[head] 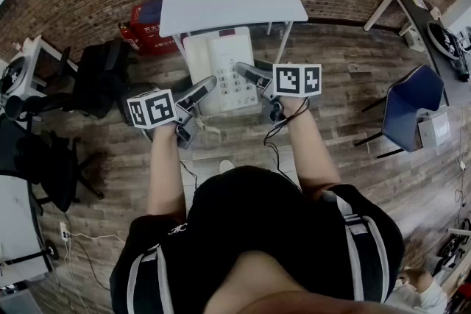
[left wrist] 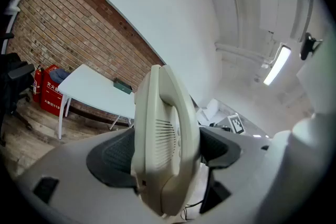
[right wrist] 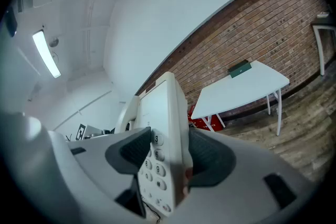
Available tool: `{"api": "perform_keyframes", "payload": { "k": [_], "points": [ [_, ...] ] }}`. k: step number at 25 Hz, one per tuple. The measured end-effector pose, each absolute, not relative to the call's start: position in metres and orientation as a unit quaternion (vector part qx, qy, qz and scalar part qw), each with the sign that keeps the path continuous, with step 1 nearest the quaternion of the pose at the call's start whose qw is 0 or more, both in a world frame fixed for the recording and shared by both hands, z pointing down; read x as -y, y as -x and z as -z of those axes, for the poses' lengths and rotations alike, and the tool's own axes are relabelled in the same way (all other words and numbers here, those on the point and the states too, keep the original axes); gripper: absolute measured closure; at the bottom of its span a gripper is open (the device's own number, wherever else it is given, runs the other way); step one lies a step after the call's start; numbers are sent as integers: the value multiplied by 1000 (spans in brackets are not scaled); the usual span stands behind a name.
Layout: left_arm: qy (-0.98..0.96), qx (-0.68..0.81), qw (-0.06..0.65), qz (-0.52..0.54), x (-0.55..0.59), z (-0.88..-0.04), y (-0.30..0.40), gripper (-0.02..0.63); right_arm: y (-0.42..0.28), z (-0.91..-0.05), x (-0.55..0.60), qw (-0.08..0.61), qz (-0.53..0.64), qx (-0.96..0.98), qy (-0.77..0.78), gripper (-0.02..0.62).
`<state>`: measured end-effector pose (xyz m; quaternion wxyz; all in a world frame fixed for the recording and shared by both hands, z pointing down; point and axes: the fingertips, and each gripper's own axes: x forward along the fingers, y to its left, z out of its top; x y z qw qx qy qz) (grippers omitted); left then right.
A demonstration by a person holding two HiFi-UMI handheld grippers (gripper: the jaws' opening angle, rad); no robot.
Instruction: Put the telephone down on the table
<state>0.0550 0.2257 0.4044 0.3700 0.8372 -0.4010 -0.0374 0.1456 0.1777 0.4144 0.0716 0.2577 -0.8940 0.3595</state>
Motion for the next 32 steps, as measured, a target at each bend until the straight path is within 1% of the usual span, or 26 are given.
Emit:
{"api": "perform_keyframes", "payload": {
  "k": [12,20,27,32],
  "points": [
    [-833,408,372,40,-224,-406,-55,230,-145,-416,-175,75,-359,896,-251,390],
    [-836,412,360,42,-220,-408,-54,230,-144,-419,-170,69,-354,899,-249,390],
    [-840,408,355,46,-202,-401,-12,230,-102,-410,-153,68,-350,900,-252,389],
    [-842,408,351,52,-202,-400,5,230,-86,-411,-153,64,-348,899,-258,390]
  ]
}}
